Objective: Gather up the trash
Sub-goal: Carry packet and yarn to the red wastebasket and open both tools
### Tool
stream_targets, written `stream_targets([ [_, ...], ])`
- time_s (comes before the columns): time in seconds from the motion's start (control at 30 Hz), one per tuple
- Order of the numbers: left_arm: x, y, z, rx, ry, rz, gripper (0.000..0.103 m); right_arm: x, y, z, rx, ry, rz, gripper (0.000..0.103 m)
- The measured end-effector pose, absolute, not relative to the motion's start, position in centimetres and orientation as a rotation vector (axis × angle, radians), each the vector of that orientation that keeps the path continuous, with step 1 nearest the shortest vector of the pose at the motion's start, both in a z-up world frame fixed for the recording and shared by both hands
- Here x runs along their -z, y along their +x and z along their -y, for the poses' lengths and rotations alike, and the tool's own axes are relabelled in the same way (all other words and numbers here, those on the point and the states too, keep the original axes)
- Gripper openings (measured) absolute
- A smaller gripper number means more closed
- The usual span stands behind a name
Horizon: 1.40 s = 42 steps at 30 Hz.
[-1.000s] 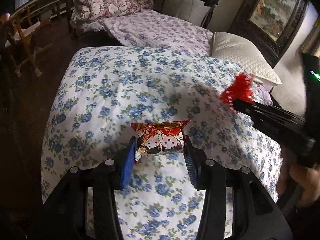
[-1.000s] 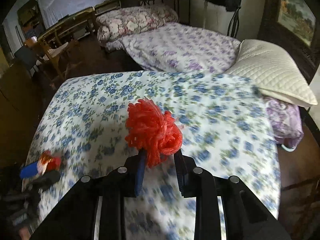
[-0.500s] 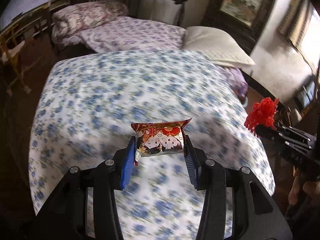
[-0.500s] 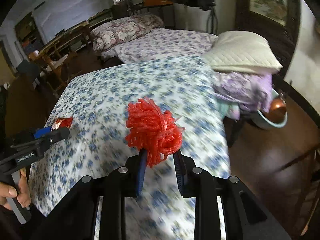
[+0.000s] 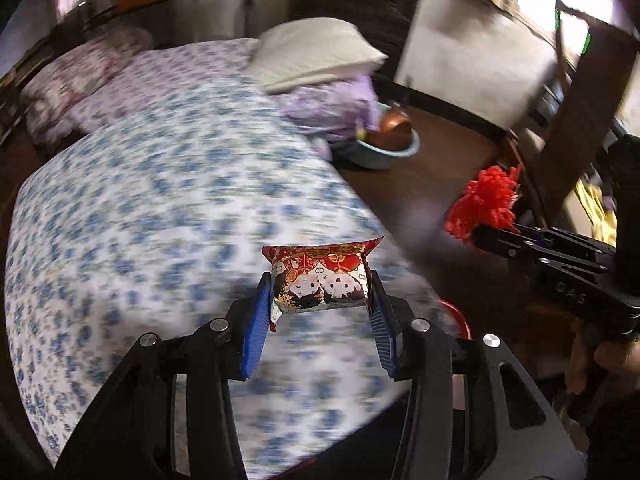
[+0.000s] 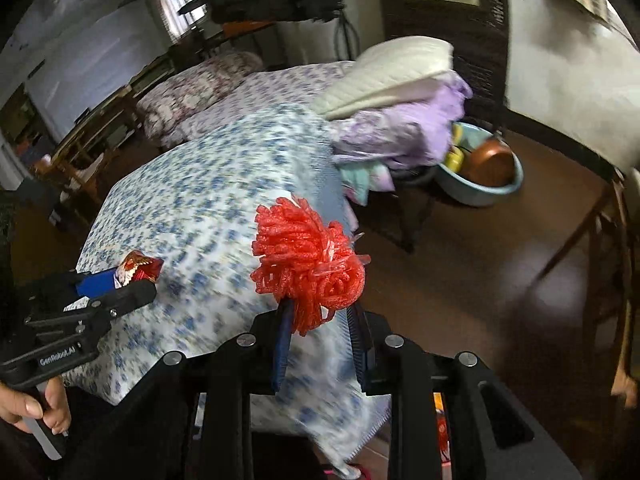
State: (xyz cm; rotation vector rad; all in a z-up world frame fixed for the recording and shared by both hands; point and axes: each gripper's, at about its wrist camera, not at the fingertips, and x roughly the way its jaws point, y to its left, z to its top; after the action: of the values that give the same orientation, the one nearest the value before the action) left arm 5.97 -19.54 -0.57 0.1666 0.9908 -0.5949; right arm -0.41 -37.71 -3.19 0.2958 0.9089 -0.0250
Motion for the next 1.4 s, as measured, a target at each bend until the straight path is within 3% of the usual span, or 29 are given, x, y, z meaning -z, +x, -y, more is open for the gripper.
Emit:
stream_targets([
  [0.33, 1.9, 1.1, 29.5, 0.753, 0.302, -1.017, 0.046, 7.5, -7.4, 45.7, 0.163, 0.434, -0.928, 0.026],
  [0.67, 6.0, -3.8, 38.6, 0.928, 0.417, -1.155, 0.046, 15.8, -13.3, 51.7, 0.293, 0.571, -1.048, 0.026],
  [1.03, 12.5, -6.4, 45.2, 0.961, 0.483, -1.374, 0.046, 23.6, -15.4, 54.8, 0.340, 0.710, -1.146, 0.026],
  [1.4, 18.0, -6.9, 47.2, 0.931, 0.595, -1.458, 0.046, 30.6, -15.6, 56.2, 0.337, 0.857, -1.236, 0.026],
])
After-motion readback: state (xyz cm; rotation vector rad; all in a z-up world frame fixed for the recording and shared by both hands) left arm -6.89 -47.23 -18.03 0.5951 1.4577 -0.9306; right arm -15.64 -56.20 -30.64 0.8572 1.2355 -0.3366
